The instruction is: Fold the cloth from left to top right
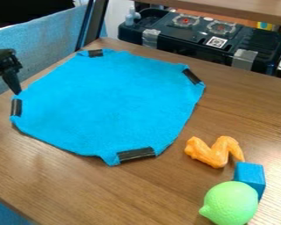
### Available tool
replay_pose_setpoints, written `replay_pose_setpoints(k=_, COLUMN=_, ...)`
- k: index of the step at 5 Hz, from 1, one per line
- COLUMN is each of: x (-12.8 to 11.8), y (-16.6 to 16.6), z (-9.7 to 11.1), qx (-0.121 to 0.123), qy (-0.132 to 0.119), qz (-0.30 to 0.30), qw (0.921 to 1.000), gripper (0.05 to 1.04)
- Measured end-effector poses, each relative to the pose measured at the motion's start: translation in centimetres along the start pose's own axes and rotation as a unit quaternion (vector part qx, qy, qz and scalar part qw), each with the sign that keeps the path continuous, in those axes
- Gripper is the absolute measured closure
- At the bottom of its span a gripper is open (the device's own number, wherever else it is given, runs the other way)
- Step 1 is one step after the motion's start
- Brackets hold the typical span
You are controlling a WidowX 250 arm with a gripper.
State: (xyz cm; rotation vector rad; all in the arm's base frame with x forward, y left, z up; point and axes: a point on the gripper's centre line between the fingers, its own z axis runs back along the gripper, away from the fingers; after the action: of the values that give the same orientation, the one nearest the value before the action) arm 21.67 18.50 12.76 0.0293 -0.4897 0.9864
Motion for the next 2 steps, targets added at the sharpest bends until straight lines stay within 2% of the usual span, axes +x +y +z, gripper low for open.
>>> replay_pose_setpoints(k=1, x=0.71, y=-0.26, z=-1.59, qx=0.015, qy=-0.021, qz=0.000, qw=0.9997, gripper=0.084)
replay_pose_setpoints(k=2, x=0.99, y=-0.03, z=-2.47, qx=0.021, qy=-0.026, qz=-0.006, qw=0.9994, gripper=0.084)
